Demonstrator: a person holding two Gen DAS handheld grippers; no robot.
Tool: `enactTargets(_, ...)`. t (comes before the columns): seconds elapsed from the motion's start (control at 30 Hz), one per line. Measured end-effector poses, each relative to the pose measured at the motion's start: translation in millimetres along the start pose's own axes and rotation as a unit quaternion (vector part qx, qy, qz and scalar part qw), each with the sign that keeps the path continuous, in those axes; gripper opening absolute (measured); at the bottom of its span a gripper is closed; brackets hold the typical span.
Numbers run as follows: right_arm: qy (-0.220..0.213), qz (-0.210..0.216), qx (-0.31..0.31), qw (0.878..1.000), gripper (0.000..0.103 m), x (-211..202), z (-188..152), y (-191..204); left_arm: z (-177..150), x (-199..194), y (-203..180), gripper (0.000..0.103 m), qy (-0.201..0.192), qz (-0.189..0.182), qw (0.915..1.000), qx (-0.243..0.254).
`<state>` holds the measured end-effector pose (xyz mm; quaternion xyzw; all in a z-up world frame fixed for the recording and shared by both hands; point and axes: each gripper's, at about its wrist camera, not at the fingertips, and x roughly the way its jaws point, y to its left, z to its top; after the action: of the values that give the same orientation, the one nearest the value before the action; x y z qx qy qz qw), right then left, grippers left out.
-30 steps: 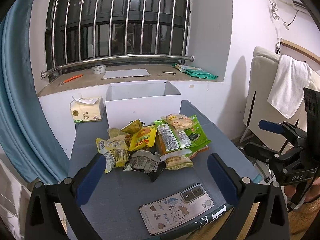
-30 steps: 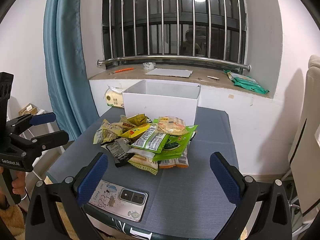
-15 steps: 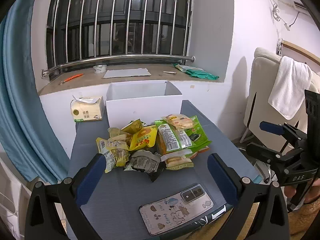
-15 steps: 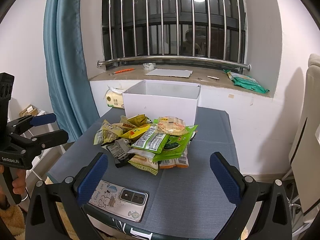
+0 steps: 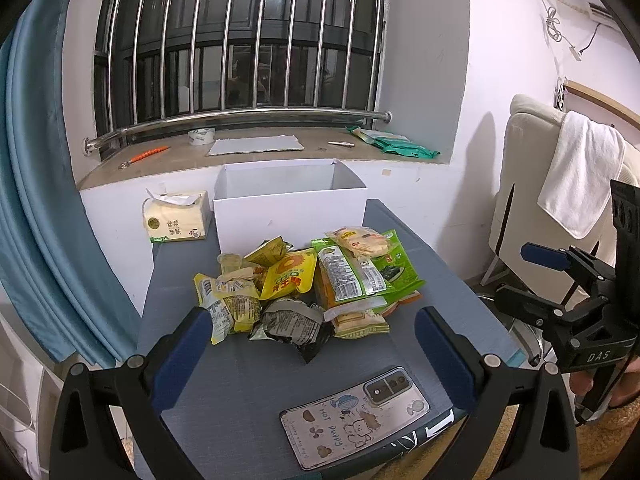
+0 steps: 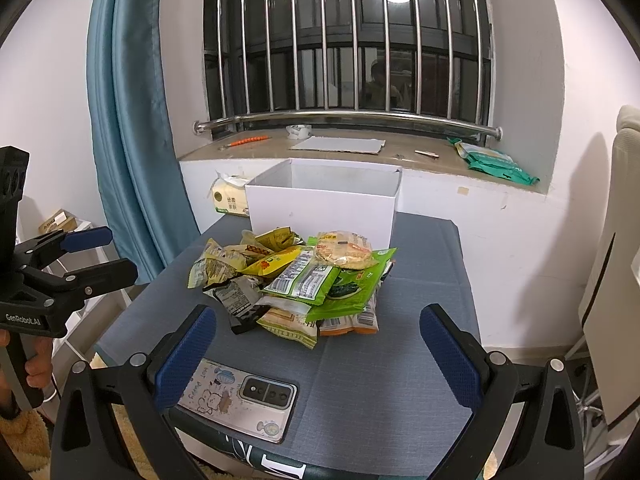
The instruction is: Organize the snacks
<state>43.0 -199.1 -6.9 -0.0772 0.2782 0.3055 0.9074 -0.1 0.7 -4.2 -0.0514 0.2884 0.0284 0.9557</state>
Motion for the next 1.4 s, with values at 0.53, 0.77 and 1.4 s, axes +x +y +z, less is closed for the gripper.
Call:
enactTargets(0.53, 0.0, 0.001, 0.0, 1.0, 0.103, 0, -1, 1, -1, 0, -1, 0.103, 0.001, 0.001, 1.0, 0.003)
enactTargets(0.77, 0.002, 0.005, 0.001, 1.0, 0.103, 1, -3, 2, -2, -1, 0, 0.103, 0.001, 0.002, 1.0, 0.003)
enactTargets(1.4, 0.071, 0.036, 0.009, 0.997, 0.103, 122, 39, -23, -12, 10, 18, 0.103, 0.012, 0.013, 0.9998, -0.012)
